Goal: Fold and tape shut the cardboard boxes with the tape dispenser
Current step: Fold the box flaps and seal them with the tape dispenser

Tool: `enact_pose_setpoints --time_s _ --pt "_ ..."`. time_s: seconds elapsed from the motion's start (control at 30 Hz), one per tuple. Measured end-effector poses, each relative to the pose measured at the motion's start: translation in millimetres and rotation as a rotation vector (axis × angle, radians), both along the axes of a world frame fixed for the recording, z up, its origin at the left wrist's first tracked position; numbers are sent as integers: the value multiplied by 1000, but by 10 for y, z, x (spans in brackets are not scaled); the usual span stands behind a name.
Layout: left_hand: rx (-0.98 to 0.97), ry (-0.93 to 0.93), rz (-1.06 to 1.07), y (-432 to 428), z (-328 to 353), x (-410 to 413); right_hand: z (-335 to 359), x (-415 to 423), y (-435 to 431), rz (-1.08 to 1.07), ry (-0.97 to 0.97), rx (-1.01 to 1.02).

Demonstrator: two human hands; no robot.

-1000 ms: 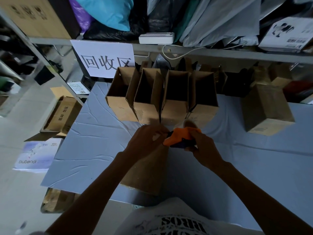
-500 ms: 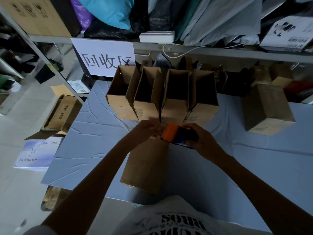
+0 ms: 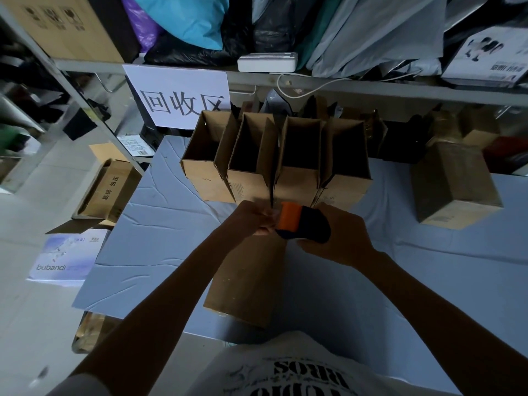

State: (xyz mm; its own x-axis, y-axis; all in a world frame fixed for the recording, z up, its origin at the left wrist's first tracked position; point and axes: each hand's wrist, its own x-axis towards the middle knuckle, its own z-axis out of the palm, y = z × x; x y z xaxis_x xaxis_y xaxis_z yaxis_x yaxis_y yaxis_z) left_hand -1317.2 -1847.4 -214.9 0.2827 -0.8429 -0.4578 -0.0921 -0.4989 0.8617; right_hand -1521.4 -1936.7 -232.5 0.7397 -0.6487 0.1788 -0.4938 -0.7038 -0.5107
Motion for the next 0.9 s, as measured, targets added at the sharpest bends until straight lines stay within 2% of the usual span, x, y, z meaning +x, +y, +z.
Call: enact_pose_setpoints --time_s 0.1,0.2,0.33,0.43,0.5,0.63,0.73,0.9 --pt "34 -115 32 -34 -52 -20 23 34 -22 18 24 29" --pt "35 -317 23 -70 -124 -57 -16 50 -52 30 61 19" --pt "8 -558 59 -79 -176 20 -67 -80 -120 -21 195 -7" --pt "67 -495 122 -34 -231 226 -90 -320 -200 -58 274 -16" --pt "99 -406 93 -5 -252 216 -120 -456 -228 -47 323 -19" --pt "36 -403 1 -74 -271 32 -141 -629 -280 -120 382 -15" --pt "36 -316 -57 -131 -263 -6 -142 -726 -310 -135 417 -22" --pt "60 -344 -45 -140 -366 -28 -204 -736 -313 -134 455 -39"
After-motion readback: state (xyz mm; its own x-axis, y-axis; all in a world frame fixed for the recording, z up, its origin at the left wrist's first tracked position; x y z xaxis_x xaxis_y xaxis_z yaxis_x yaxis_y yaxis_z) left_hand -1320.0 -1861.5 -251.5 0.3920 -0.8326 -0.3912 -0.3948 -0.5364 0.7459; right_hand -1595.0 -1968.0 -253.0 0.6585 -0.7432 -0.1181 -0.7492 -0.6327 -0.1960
